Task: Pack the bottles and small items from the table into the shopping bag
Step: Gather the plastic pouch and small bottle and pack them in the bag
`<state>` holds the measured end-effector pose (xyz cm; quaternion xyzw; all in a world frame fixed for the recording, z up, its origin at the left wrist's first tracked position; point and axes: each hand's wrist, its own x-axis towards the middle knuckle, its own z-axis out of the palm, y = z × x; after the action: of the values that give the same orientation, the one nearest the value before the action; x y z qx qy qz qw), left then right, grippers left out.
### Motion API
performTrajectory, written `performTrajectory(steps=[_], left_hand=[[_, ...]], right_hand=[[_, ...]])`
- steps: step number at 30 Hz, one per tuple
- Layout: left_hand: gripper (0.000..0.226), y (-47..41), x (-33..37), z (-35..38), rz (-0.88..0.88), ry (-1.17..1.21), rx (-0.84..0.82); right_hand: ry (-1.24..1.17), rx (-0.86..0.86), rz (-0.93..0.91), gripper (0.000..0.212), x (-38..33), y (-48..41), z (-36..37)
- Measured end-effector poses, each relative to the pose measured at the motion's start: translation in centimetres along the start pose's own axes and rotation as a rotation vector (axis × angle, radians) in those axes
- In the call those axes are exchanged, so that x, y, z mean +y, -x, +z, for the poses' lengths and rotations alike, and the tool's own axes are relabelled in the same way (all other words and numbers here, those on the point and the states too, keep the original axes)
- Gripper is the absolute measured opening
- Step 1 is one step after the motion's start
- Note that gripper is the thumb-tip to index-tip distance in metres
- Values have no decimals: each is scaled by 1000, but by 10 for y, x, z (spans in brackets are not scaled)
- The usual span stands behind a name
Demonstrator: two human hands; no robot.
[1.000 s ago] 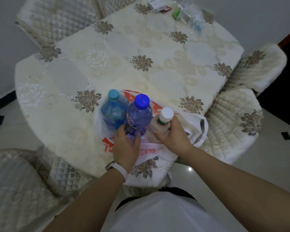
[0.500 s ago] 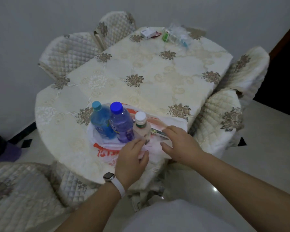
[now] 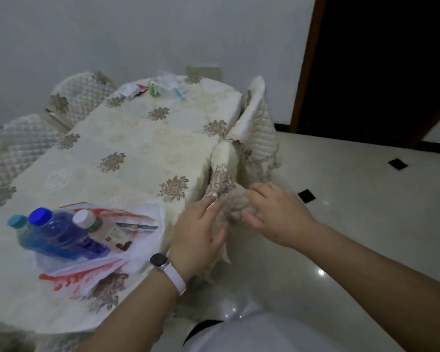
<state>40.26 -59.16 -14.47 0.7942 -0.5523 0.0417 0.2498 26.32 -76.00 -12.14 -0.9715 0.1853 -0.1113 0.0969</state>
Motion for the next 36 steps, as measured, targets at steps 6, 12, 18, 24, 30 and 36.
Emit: performTrajectory(steps=[6, 12, 18, 24, 30, 36], left_hand=[[41, -73, 59, 43, 292, -21, -26], [43, -145, 94, 100, 412, 32, -42], [44, -234, 104, 176, 535, 91, -89], [43, -356, 101, 222, 574, 138, -76], [44, -466, 98, 241, 593, 124, -113], [45, -550, 106, 254, 607, 80, -129]], right_hand=[[23, 48, 202, 57, 87, 43, -33], [35, 116, 363, 52, 146, 60, -37], [94, 76, 478, 53, 227, 31, -31], [175, 24, 525, 53, 309, -46, -46], [232, -6, 559, 58, 378, -129, -82], [226, -8, 564, 58, 440, -179, -90]])
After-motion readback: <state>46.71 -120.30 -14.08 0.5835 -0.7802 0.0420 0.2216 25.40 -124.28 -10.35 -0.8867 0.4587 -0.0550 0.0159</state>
